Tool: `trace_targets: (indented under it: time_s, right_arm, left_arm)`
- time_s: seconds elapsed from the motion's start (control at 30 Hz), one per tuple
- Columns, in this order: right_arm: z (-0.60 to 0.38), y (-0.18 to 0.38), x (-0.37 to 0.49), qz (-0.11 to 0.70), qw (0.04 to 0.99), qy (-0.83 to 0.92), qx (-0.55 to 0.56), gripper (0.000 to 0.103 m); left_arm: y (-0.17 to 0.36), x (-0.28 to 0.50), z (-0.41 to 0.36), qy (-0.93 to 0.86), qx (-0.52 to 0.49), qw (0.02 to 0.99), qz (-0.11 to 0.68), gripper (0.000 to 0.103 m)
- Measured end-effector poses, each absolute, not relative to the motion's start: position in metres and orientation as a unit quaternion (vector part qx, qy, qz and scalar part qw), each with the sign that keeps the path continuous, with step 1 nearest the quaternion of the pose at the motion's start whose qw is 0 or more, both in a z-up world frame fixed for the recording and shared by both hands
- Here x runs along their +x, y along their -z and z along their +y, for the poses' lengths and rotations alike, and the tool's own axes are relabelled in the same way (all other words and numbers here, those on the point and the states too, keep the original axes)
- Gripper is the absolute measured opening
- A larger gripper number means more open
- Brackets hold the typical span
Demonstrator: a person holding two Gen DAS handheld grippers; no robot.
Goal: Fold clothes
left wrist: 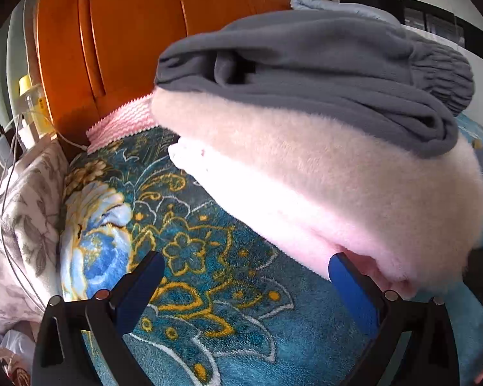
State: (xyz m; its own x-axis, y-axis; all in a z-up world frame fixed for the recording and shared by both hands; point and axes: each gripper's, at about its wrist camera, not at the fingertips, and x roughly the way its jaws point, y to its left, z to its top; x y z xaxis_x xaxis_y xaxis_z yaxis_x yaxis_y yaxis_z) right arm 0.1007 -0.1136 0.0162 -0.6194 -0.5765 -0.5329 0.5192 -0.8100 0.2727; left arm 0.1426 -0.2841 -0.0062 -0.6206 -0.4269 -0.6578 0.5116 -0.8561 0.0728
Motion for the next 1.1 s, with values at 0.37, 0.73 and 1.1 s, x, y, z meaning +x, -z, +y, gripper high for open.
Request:
trace_targets:
  time_s: [0.37,0.73,1.1]
  right_arm:
    - [-0.132,-0.014,0.109,0.005,0.301,0.898,0.319,0.103]
    - [-0.132,-0.008,0.106,0.001,0.304,0.892,0.334,0.103]
    - [-0.134,-0.008,0.107,0.009,0.302,0.893,0.334,0.103]
  left_arm:
    - [0.009,0.141,-0.289,0.894,0.353,0.265,0.074,0.103]
    - [0.009,0.140,-0.293,0.893,0.352,0.266,0.084,0.103]
    - [0.008,0.141,-0.291,0.894,0.347,0.271,0.083,0.103]
